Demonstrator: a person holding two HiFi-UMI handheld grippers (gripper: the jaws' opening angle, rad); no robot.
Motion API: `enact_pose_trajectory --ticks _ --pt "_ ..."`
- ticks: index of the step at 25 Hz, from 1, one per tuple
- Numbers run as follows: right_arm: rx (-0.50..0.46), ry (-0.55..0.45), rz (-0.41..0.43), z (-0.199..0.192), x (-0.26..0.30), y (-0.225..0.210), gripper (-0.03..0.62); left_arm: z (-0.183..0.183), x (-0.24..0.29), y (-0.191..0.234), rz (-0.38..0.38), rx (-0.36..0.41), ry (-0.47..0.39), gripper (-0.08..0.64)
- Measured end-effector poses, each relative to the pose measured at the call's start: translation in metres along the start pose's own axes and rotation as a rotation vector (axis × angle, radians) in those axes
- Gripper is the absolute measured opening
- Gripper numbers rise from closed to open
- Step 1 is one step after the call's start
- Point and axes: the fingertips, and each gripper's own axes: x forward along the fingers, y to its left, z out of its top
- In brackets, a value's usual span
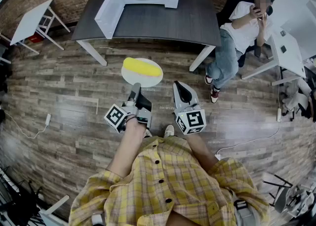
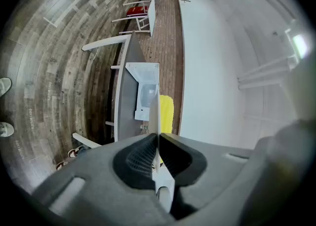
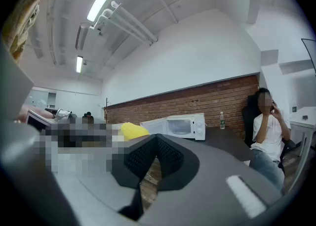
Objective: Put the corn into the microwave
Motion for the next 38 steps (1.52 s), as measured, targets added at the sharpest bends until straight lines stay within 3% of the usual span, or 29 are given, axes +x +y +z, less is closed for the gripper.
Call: enact_pose_trajectory --ticks 10,26,38 --pt "0.023 -0.005 0.027 0.003 0.006 -0.006 0.003 -0.001 0.001 -0.004 -0.003 0.004 -0.021 0.021" --pt "-0.012 0.015 0.132 -0.012 -0.012 -0.040 0.003 -0.052 0.004 0.006 -0.024 0.000 -0.109 0.021" --pt "-0.028 0.003 0.164 -0.016 0.008 -0.053 0.003 -0.049 0.034 0.018 -0.035 -0.023 -0.122 0.021"
